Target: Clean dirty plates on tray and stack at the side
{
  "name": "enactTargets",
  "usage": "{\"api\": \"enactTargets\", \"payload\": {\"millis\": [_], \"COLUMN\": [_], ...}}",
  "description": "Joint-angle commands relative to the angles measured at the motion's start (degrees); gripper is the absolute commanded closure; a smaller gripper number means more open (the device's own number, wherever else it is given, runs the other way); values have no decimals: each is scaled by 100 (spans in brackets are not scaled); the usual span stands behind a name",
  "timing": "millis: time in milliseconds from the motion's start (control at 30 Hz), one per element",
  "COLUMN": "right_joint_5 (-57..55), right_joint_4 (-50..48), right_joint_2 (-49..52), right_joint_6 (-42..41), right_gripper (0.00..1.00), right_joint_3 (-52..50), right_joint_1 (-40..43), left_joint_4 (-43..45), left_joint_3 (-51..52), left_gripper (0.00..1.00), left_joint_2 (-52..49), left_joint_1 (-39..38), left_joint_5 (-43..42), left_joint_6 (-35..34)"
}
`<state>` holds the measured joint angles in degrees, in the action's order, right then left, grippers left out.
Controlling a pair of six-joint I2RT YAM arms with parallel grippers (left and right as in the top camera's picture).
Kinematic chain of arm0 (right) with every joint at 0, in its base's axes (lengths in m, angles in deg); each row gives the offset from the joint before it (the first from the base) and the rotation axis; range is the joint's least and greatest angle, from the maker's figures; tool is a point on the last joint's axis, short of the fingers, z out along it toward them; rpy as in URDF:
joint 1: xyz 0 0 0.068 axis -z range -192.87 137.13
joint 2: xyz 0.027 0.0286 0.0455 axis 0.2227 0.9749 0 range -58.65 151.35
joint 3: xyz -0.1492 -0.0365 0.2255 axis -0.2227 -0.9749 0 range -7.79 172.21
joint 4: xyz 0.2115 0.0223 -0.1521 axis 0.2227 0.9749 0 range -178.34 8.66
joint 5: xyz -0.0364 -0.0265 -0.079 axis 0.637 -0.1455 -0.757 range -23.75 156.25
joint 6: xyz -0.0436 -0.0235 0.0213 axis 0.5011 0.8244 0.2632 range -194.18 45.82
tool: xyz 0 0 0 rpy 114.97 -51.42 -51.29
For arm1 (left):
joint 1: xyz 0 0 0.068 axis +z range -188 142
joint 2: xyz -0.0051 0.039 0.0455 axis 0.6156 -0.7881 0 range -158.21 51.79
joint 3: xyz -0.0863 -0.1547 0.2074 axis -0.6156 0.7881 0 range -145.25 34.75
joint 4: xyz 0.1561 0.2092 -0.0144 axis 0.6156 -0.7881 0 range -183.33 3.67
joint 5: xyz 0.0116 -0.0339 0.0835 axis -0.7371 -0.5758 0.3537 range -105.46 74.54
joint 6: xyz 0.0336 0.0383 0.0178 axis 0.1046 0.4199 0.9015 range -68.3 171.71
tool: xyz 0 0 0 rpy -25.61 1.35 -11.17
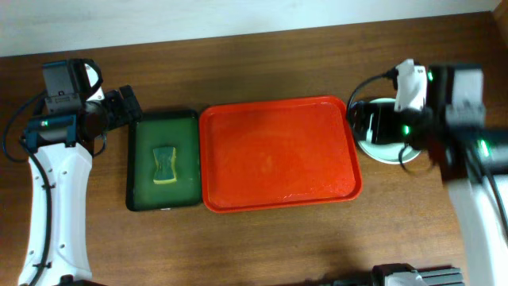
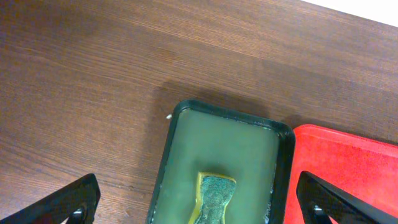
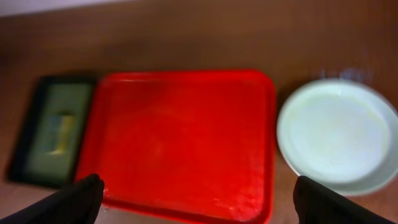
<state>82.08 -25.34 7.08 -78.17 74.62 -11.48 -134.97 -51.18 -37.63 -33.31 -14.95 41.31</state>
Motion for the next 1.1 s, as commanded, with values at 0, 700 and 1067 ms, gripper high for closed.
{"api": "enactTargets", "payload": {"millis": [0, 700, 1067], "right_joint_5": [-35, -118, -258], "right_joint_4": [4, -6507, -7538], "right_joint_2": [-1266, -5954, -6551], "right_joint_6": [85, 1080, 1086], "right_gripper": [2, 2, 2], "right_joint_3": [48, -5224, -7838], "right_joint_1": [-494, -507, -507], "left_joint_4": [-2, 0, 0], "left_joint_3": [-85, -85, -85], "left_gripper": [1, 1, 1], "left_joint_2": [90, 90, 90], "left_joint_1": [9, 9, 9], "left_joint_5": [37, 37, 37], "left_joint_6": [-70, -72, -70]}}
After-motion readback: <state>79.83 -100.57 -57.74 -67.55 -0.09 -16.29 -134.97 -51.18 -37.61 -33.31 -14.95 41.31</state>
